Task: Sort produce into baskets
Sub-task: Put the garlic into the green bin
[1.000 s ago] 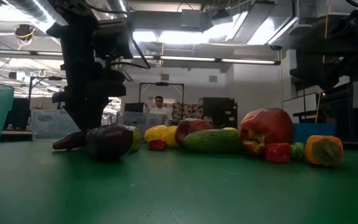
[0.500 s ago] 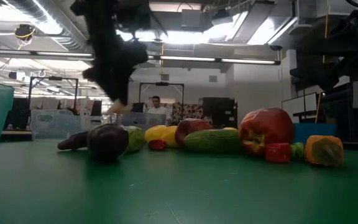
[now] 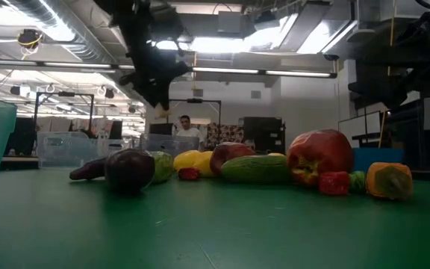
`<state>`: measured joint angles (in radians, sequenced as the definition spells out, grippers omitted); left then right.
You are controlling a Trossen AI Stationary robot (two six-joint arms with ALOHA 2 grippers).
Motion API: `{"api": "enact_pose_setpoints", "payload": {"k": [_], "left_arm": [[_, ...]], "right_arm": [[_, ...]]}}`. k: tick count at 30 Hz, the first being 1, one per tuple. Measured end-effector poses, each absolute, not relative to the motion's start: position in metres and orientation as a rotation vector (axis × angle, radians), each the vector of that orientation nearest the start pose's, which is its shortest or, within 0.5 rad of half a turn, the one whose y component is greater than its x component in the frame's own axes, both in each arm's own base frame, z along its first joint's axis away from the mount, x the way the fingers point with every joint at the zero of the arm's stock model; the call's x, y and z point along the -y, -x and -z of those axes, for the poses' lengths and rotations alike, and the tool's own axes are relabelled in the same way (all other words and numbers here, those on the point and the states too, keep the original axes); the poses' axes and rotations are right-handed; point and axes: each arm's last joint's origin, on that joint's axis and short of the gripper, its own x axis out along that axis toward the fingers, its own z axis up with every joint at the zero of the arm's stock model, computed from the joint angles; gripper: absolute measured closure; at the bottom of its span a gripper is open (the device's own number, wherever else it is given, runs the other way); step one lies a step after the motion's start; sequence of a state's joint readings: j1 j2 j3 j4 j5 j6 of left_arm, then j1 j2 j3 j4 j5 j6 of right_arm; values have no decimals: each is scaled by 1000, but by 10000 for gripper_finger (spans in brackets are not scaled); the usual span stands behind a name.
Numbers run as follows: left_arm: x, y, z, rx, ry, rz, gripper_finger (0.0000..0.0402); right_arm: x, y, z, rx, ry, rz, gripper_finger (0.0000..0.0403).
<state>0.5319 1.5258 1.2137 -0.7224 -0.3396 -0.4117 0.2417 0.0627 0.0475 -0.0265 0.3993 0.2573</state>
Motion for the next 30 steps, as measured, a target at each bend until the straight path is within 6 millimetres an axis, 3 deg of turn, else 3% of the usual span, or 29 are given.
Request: {"api": "enact_pose_setpoints", "payload": {"k": [5,11,16,19,22,30], "left_arm": [[-192,-242,-261,-874,528,-1035,274],[-205,-236,-260,-824,572,-1030,274],[-199,-248,-263,-776,633,-763,274],[-181,-257,-263,-822,676,-462,274],[-150,-265,-266,-886,713,-212,274],[-27,-278,-286,-1042,613,128,274]], "right_arm": [[-12,-97,-172,-20,-243,162,27],[-12,-97,-172,-20,-243,162,27],[-12,-97,-172,-20,-243,162,27],[-12,-97,-172,-20,-242,162,27],[-12,-97,-172,-22,-242,163,27],[-12,-97,-172,-23,-241,164,27]]}}
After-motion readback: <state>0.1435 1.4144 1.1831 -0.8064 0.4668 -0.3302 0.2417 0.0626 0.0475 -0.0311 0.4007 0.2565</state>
